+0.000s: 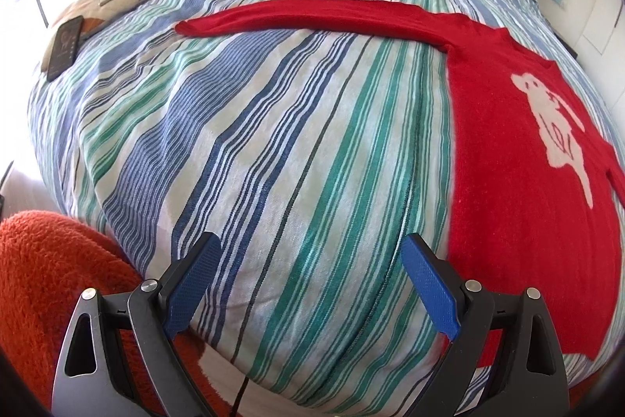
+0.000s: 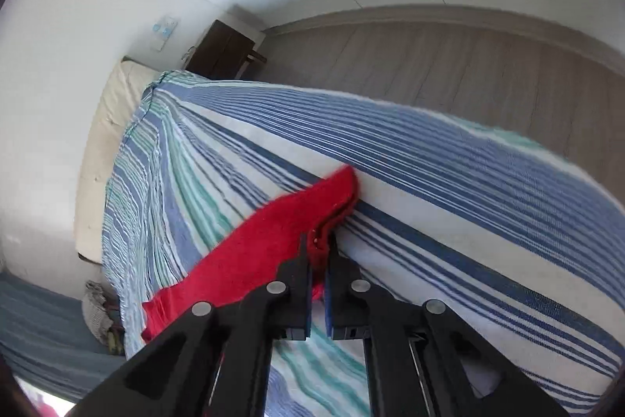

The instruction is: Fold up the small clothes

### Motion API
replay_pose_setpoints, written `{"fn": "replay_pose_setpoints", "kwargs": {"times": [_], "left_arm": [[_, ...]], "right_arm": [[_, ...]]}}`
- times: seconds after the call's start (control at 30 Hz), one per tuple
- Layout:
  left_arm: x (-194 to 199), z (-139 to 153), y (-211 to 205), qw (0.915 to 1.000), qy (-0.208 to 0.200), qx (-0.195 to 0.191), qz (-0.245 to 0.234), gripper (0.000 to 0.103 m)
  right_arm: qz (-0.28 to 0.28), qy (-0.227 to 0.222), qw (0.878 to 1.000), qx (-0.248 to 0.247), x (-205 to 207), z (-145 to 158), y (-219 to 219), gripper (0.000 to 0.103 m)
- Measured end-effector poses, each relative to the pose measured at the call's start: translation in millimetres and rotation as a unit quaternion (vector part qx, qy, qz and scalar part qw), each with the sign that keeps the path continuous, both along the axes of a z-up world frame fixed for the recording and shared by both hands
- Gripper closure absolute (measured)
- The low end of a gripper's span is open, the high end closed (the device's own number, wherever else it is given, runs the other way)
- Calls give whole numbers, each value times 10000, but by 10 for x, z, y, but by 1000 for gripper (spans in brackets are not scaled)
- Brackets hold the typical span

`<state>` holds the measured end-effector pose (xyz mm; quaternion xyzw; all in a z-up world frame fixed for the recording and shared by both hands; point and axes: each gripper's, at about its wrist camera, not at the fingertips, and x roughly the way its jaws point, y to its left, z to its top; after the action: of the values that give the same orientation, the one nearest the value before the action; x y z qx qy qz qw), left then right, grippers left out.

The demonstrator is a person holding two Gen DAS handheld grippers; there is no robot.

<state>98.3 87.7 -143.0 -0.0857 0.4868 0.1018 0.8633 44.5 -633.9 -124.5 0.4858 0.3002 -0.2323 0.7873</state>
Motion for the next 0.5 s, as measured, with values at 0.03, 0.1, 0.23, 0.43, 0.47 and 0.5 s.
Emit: {"fn": "replay_pose_setpoints", "kwargs": {"times": [0.03,0.1,0.23,0.43,0.47,0.5], "left_arm": [[2,7,-5,10000,-22,-34,-14,8],[8,18,-23,9999,-60,-107,-74,8],[31,63,-76,9995,-139,-169,-242,8],[-12,177,-49,9990,-365,-99,-257,8],[-15,183,-35,9990,-375,-78,-242,8],[-11,181,-20,9991,-365,-58,-223,8]], "right_arm": [[241,-108,9993,-262,102,192,100,98],[820,-344,9937,-681,376,599,386,98],[2024,-972,9689,-1040,1071,1305,1241,98],[3899,-1477,9027,-1066,2037,1665,3056,98],[4169,-1545,8901,-1004,2147,1636,3341,98],[4385,-1552,8799,-973,2243,1556,3606,96]]}}
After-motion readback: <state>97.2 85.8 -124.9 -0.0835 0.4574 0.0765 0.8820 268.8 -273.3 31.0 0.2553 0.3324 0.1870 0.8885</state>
